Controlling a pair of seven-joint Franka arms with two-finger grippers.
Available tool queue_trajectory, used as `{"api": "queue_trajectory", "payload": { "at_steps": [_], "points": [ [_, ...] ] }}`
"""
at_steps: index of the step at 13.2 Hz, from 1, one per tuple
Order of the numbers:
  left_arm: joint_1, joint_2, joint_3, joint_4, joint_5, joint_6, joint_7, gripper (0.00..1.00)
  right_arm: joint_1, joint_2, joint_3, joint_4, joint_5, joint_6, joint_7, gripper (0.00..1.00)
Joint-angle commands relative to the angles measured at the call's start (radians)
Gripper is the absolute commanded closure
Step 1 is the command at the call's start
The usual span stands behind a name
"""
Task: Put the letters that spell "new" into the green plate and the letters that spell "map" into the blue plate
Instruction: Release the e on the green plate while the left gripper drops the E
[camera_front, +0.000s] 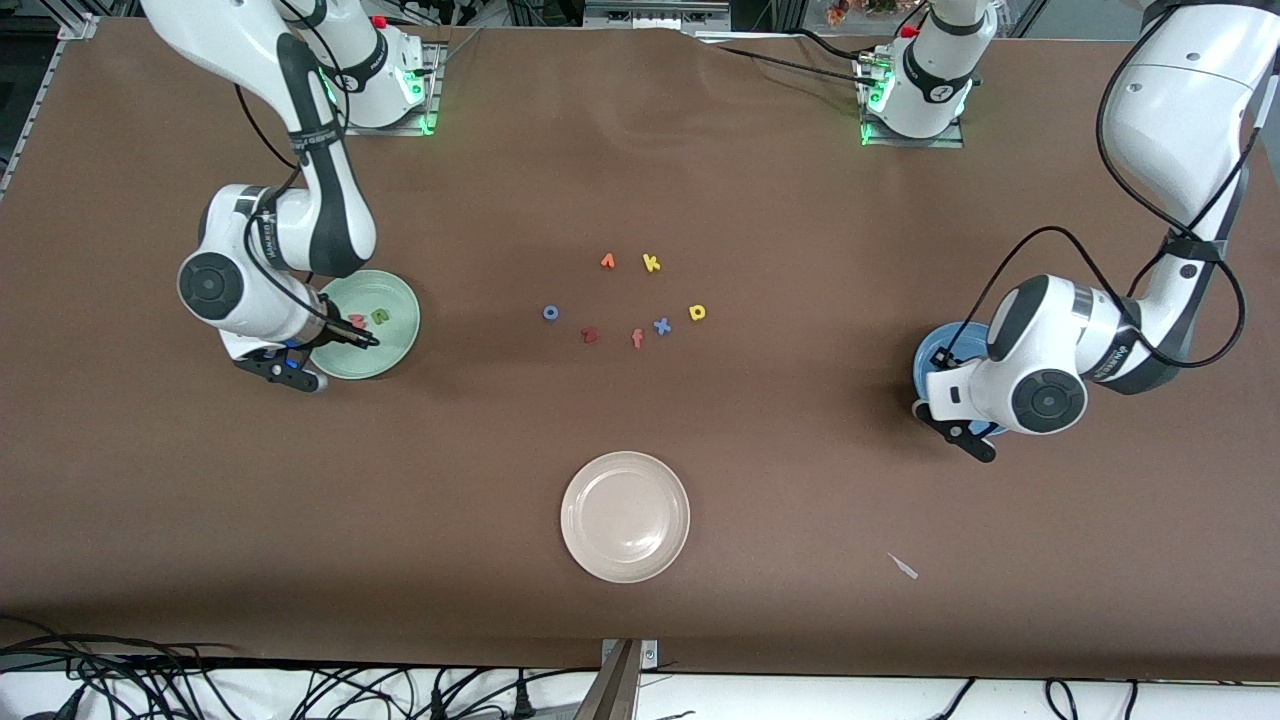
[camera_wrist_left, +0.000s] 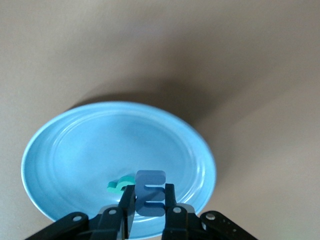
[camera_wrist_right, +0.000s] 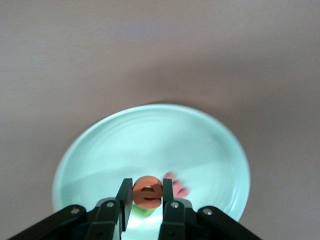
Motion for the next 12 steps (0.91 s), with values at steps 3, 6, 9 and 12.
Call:
{"api": "queue_trajectory", "payload": {
  "at_steps": [3, 6, 9, 12],
  "points": [
    [0.009, -0.006, 0.003, -0.003, -0.014, -0.015, 0.034, 0.0, 0.001, 0.0, 0.007, -0.041, 0.054, 0.072, -0.064, 0.77],
    [0.011, -0.027, -0.01, -0.02, -0.094, -0.007, -0.065, 0.0, 0.015, 0.012, 0.038, -0.024, 0.112, 0.075, -0.051, 0.59],
    [0.011, -0.075, -0.082, -0.059, -0.153, -0.004, -0.247, 0.0, 0.007, 0.009, 0.038, -0.012, 0.114, 0.062, -0.057, 0.0],
    [0.013, -0.081, -0.19, -0.098, -0.159, 0.033, -0.487, 0.0, 0.007, -0.02, 0.033, 0.028, 0.113, -0.006, -0.063, 0.0]
  ]
}}
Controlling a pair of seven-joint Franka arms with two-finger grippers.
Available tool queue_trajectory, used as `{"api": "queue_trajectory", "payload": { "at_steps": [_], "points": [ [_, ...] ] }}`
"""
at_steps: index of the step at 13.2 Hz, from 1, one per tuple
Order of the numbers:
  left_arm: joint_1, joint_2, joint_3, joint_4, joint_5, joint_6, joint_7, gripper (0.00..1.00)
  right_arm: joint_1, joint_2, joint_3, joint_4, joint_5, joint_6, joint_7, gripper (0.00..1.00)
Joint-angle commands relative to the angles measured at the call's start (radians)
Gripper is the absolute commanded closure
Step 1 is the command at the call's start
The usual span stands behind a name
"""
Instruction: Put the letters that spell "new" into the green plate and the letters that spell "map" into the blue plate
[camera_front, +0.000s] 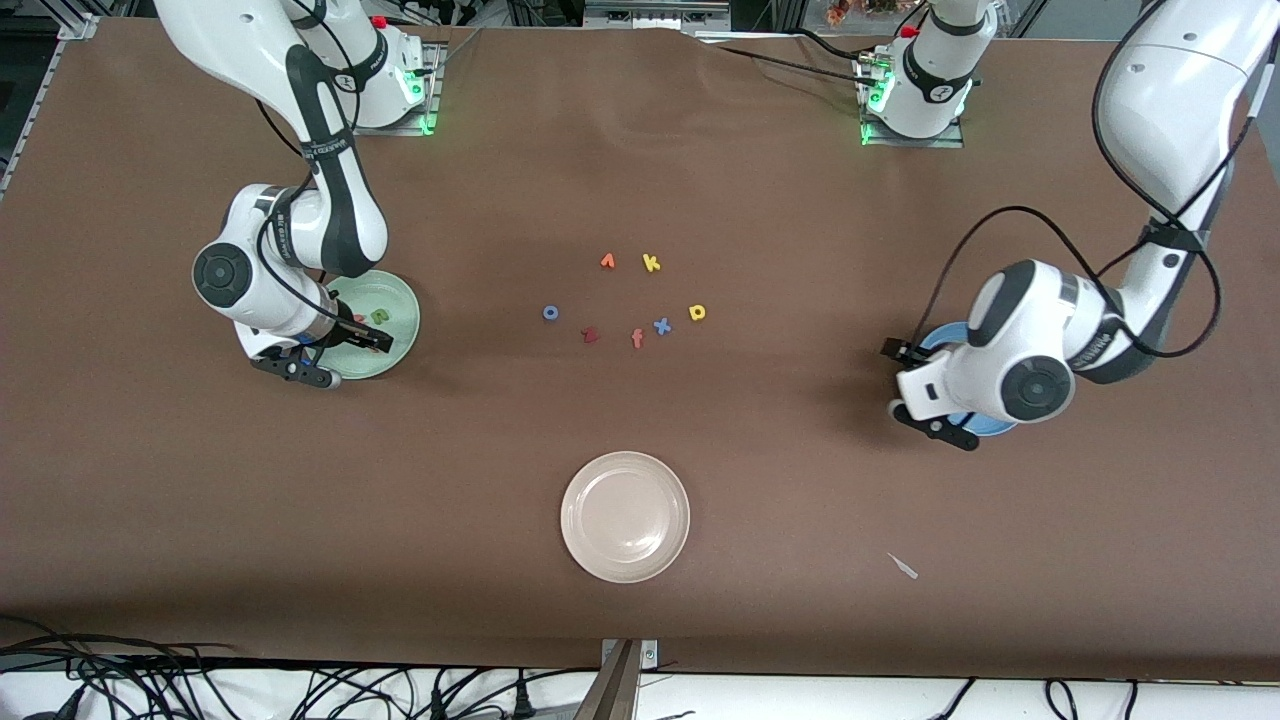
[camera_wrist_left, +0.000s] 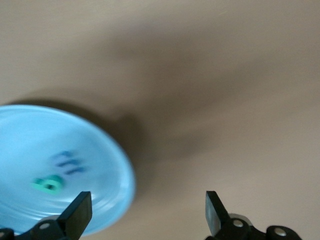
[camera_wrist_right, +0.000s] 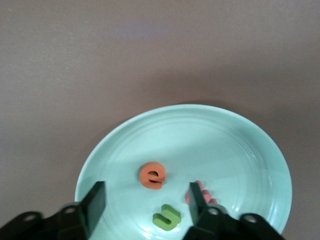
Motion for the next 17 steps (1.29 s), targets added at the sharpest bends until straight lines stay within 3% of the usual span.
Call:
{"api": "queue_trajectory", "payload": {
  "at_steps": [1, 3, 5, 7, 10, 13, 15, 16, 17],
  "points": [
    [0.012, -0.059, -0.08, -0.098, -0.036, 0.072, -0.198, 0.0, -0.003, -0.028, -0.006, 0.086, 0.019, -0.127, -0.019, 0.0],
    [0.019, -0.094, -0.131, -0.187, -0.038, 0.176, -0.324, 0.0, -0.005, -0.025, -0.024, 0.169, 0.013, -0.256, -0.025, 0.0],
    [0.016, -0.108, -0.18, -0.259, -0.036, 0.283, -0.465, 0.0, -0.003, -0.029, -0.079, 0.262, 0.002, -0.343, -0.072, 0.0],
    [-0.001, -0.106, -0.212, -0.296, -0.033, 0.365, -0.592, 0.0, -0.003, -0.041, -0.155, 0.402, 0.002, -0.534, -0.165, 0.0],
    [-0.109, -0.096, -0.217, -0.322, -0.02, 0.458, -0.827, 0.0, -0.005, -0.037, -0.257, 0.65, 0.0, -0.749, -0.279, 0.0],
    [-0.215, -0.06, -0.198, -0.325, 0.026, 0.524, -1.012, 0.0, -0.002, -0.043, -0.356, 0.772, 0.0, -0.898, -0.285, 0.0],
    [-0.278, -0.005, -0.168, -0.313, 0.138, 0.555, -1.157, 0.0, -0.003, -0.066, -0.362, 0.82, -0.051, -0.929, -0.282, 0.0],
    [-0.307, 0.03, -0.14, -0.293, 0.208, 0.558, -1.223, 0.0, -0.012, -0.08, -0.329, 0.82, -0.125, -0.925, -0.282, 0.0],
    [-0.332, 0.056, -0.128, -0.273, 0.253, 0.558, -1.284, 0.0, -0.064, -0.11, -0.255, 0.823, -0.194, -0.932, -0.284, 0.0]
  ]
}}
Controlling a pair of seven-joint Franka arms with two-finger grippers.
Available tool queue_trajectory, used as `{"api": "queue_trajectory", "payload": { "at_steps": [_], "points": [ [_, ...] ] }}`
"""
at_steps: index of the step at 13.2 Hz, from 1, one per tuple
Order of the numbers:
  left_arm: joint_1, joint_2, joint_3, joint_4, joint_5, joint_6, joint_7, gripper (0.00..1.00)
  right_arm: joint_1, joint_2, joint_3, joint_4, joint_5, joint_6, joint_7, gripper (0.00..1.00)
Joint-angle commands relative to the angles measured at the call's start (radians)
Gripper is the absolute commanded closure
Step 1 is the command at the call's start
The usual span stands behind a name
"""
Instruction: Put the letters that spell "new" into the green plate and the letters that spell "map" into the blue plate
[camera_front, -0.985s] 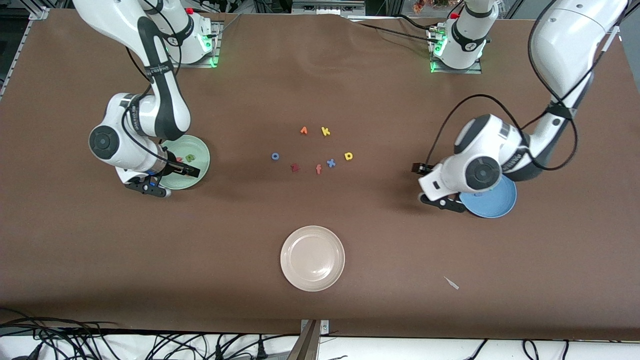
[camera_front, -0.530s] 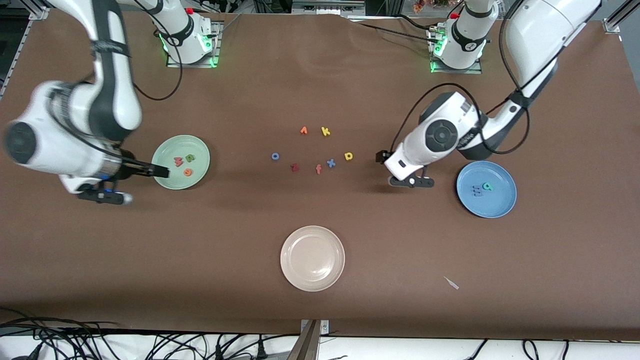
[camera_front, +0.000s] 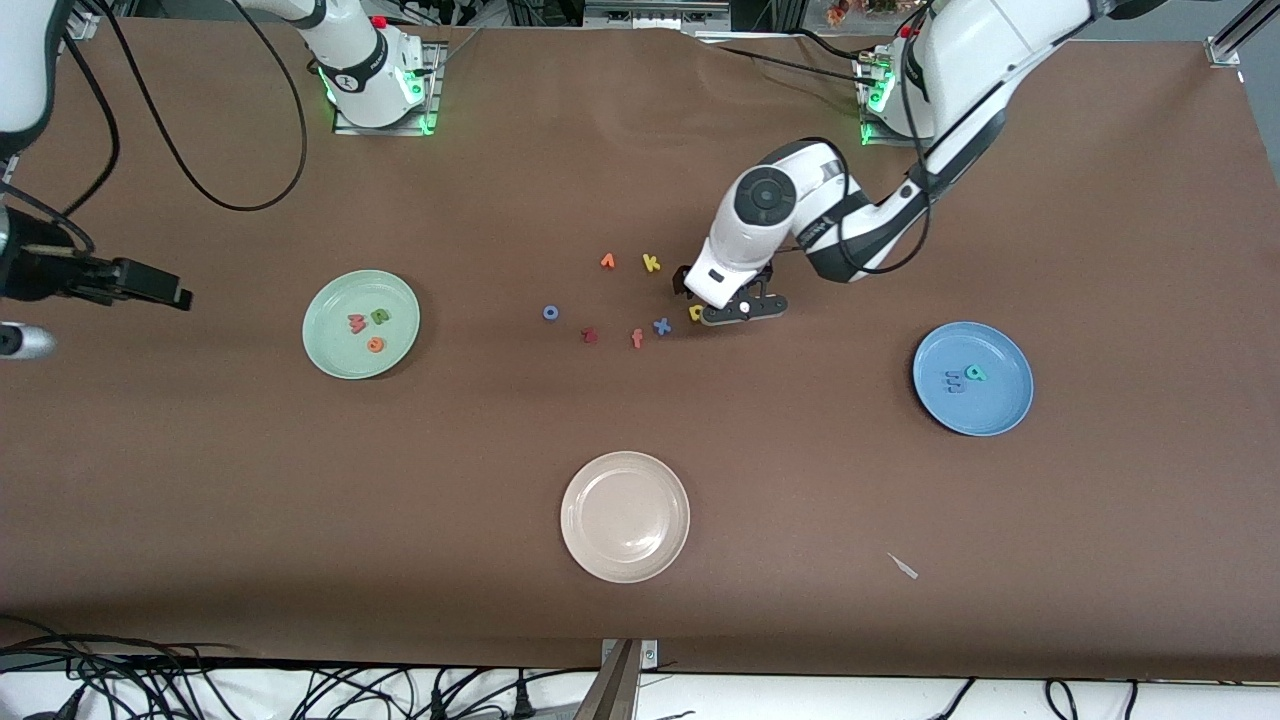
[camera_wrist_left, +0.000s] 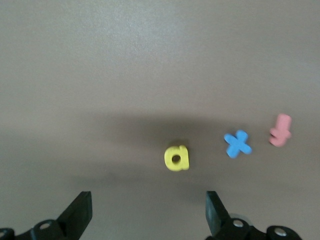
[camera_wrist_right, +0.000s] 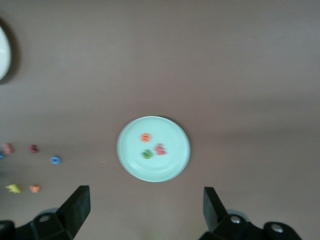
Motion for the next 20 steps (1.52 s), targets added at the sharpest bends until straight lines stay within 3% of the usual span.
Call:
{"api": "queue_trajectory", "payload": {
  "at_steps": [1, 3, 5, 6, 9, 10, 13, 16, 20],
  "points": [
    [-0.051, 0.094, 0.041, 0.066, 0.112, 0.016, -0.14, 0.0, -0.132, -0.081, 0.195, 0.017, -0.151, -0.015, -0.005, 0.0],
    [-0.062, 0.109, 0.044, 0.083, 0.114, 0.016, -0.151, 0.01, -0.328, -0.151, 0.482, -0.006, -0.237, -0.039, -0.004, 0.0],
    [-0.077, 0.131, 0.055, 0.113, 0.11, 0.014, -0.153, 0.05, -0.509, -0.187, 0.682, -0.036, -0.268, -0.028, 0.019, 0.0],
    [-0.09, 0.143, 0.058, 0.129, 0.109, 0.014, -0.153, 0.07, -0.575, -0.227, 0.739, -0.097, -0.251, 0.008, 0.041, 0.0],
    [-0.12, 0.151, 0.087, 0.147, 0.106, 0.011, -0.154, 0.18, -0.693, -0.423, 0.858, -0.418, -0.25, 0.298, 0.056, 0.0],
    [-0.12, 0.151, 0.09, 0.147, 0.109, 0.011, -0.151, 0.21, -0.726, -0.441, 0.901, -0.438, -0.25, 0.309, 0.076, 0.0],
    [-0.119, 0.151, 0.091, 0.147, 0.11, 0.01, -0.148, 0.3, -0.735, -0.438, 0.903, -0.408, -0.254, 0.265, 0.107, 0.0],
    [-0.12, 0.151, 0.092, 0.147, 0.112, 0.01, -0.146, 0.49, -0.732, -0.429, 0.897, -0.386, -0.263, 0.251, 0.107, 0.0],
    [-0.122, 0.151, 0.092, 0.146, 0.112, 0.01, -0.15, 0.59, -0.691, -0.404, 0.87, -0.342, -0.265, 0.211, 0.11, 0.0]
  ]
}}
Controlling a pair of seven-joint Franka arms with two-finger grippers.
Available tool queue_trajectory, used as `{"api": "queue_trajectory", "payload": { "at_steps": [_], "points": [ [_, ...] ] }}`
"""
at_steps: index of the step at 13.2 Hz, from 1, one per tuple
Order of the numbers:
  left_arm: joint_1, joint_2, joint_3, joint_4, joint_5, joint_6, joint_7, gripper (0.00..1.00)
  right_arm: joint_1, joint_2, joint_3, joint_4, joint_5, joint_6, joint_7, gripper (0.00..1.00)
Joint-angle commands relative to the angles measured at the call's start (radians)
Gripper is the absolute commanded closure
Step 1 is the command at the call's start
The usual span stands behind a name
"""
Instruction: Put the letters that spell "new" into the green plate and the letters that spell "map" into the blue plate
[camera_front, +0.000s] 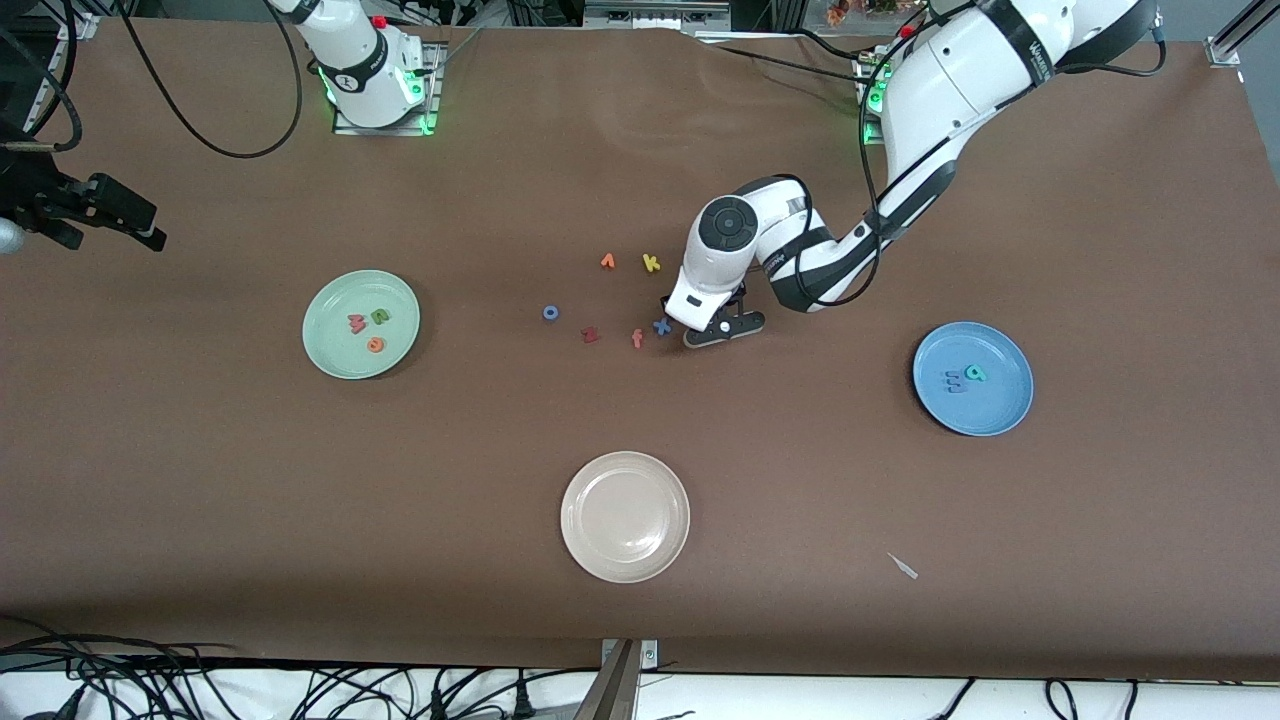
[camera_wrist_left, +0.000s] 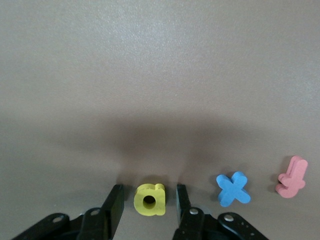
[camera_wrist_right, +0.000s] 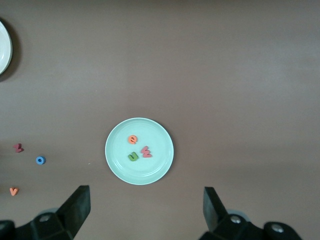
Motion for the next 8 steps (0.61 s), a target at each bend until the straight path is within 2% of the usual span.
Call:
{"api": "queue_trajectory", "payload": {
  "at_steps": [1, 3, 8],
  "points": [
    [-0.015, 0.009, 0.007, 0.022, 0.034, -0.012, -0.022, 0.63, 0.026, 0.012, -0.013, 0.035, -0.017, -0.039, 0.012, 0.0],
    [-0.015, 0.01, 0.007, 0.022, 0.034, -0.015, -0.022, 0.7, 0.022, 0.029, -0.014, 0.045, -0.012, -0.051, 0.01, 0.0],
    [0.004, -0.002, 0.005, 0.024, 0.034, -0.034, 0.011, 0.79, 0.021, 0.036, -0.013, 0.046, -0.017, -0.06, 0.012, 0.0]
  ]
}}
